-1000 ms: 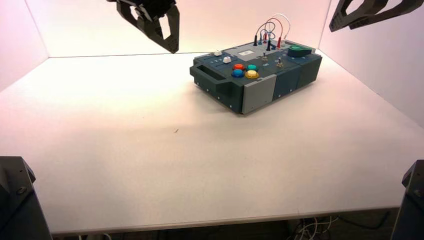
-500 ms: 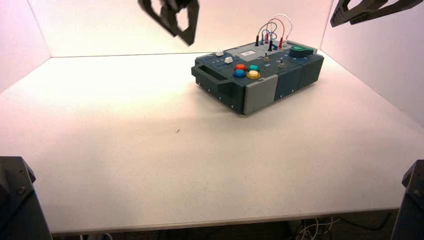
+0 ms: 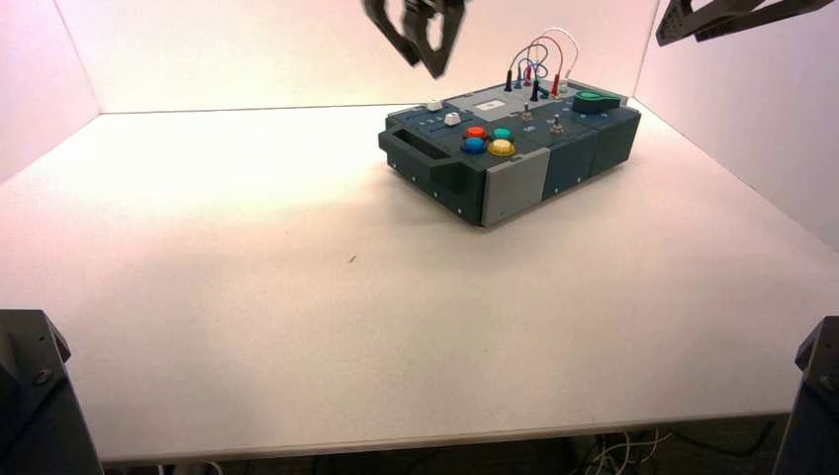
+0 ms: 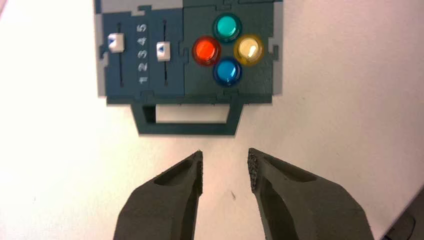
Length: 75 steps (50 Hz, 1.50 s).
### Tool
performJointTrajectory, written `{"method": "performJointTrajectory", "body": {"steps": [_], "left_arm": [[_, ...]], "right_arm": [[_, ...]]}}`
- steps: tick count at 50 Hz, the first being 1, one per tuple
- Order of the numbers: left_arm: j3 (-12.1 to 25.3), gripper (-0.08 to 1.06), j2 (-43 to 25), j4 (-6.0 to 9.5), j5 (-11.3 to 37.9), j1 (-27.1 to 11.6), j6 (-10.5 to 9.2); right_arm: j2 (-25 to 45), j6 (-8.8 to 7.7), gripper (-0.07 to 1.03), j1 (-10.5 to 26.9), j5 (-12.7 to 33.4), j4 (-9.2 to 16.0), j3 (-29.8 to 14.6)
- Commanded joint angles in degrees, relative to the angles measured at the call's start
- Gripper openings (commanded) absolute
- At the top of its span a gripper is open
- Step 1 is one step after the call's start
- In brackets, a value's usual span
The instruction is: Push the blue button with the left gripper.
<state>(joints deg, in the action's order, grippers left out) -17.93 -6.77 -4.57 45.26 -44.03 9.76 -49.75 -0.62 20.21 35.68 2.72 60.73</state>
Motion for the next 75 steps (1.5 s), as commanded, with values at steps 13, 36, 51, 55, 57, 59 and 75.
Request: {"method": "performJointTrajectory", "body": {"steps": [13, 36, 51, 55, 57, 59, 75], "left_arm": [[17.0, 0.11, -14.6, 0.00, 5.5, 0.2, 2.90], [22.6, 0.04, -21.1, 0.35, 7.1, 0.3, 4.57], [23.2, 0.04, -21.8, 1.05, 7.6, 0.3, 4.57], [23.3, 0.04, -22.0, 1.32, 7.6, 0.3, 4.57], [23.4, 0.04, -22.0, 1.49, 7.6, 0.3, 4.57], [23.4, 0.04, -22.1, 1.67, 7.8, 0.3, 4.57], [23.6, 0.04, -23.5, 3.43, 8.3, 0.2, 4.57]], "right_arm": [[-0.2, 0.35, 0.55, 0.0, -1.0, 0.1, -1.0], [-0.3, 0.35, 0.55, -0.1, -1.0, 0.1, -0.9], [-0.3, 0.35, 0.55, -0.1, -1.1, 0.1, -0.9], [-0.4, 0.35, 0.55, -0.1, -1.0, 0.1, -0.9], [-0.4, 0.35, 0.55, 0.0, -1.1, 0.0, -0.9], [-0.4, 0.35, 0.55, -0.1, -1.1, 0.1, -0.9], [-0.5, 0.35, 0.55, -0.1, -1.1, 0.1, -0.9]]}}
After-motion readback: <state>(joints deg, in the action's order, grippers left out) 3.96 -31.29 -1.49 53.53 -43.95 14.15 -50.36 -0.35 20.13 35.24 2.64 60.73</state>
